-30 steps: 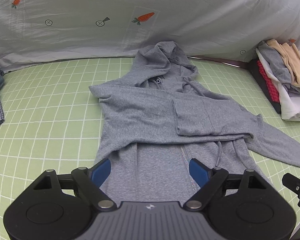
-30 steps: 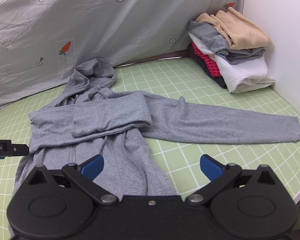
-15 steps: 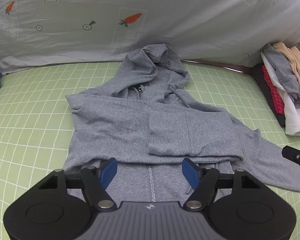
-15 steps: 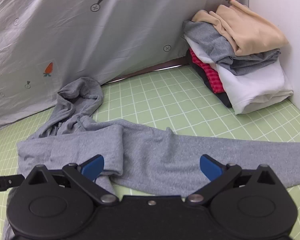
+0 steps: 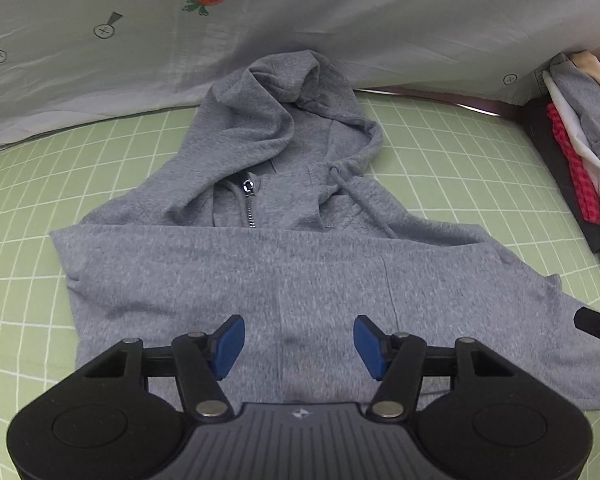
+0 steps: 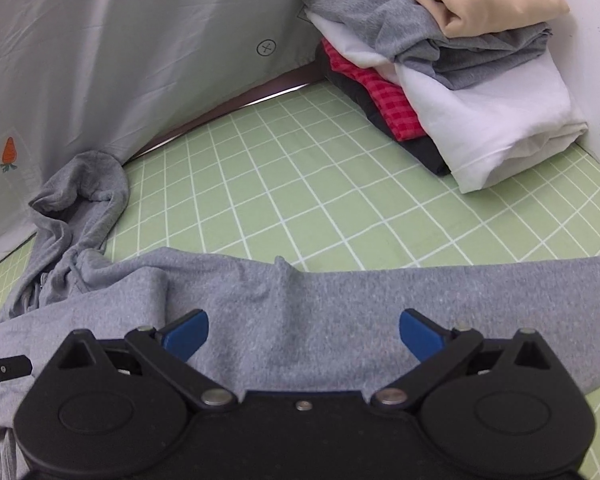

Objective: Fold clothes

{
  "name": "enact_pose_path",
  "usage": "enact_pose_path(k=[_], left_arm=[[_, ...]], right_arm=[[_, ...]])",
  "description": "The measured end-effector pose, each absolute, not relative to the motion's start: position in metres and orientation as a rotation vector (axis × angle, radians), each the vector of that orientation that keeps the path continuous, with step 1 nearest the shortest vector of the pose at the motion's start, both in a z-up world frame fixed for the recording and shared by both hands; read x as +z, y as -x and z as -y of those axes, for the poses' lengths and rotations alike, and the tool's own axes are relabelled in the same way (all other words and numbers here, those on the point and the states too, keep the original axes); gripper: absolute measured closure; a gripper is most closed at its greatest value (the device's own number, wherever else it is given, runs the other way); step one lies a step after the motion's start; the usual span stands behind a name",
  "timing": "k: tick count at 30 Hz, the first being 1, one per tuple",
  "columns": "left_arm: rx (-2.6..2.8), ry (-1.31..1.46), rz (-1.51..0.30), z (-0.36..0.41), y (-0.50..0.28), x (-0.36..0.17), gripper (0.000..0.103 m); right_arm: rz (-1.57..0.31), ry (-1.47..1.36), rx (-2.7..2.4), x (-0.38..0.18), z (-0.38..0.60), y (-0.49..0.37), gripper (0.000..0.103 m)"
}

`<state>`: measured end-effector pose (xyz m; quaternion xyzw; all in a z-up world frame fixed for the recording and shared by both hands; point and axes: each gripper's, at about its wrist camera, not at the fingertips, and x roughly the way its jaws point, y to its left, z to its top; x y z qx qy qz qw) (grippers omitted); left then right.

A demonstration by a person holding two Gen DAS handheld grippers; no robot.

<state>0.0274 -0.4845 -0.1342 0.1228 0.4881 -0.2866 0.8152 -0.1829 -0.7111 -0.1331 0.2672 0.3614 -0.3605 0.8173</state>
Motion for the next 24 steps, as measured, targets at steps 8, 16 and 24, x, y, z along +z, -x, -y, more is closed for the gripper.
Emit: enact_pose_path(k=[8, 16, 24], left_arm=[[-0.669, -0.279, -1.039, 0.496, -0.029, -0.143, 0.099], [-0.599, -0.261, -0.935, 0.456, -0.022, -0.101, 0.099], [-0.413, -0.218, -0.908, 0.396, -0.045, -0.089, 0.096]], right_arm=[[-0.835, -0.559, -0.785, -0.144, 0.710, 0.176, 0.000], [-0.807, -0.507, -0.721, -0.128, 0.692, 0.169, 0.000], [-0.819, -0.462, -0.701, -0.121, 0.679, 0.172, 0.000]])
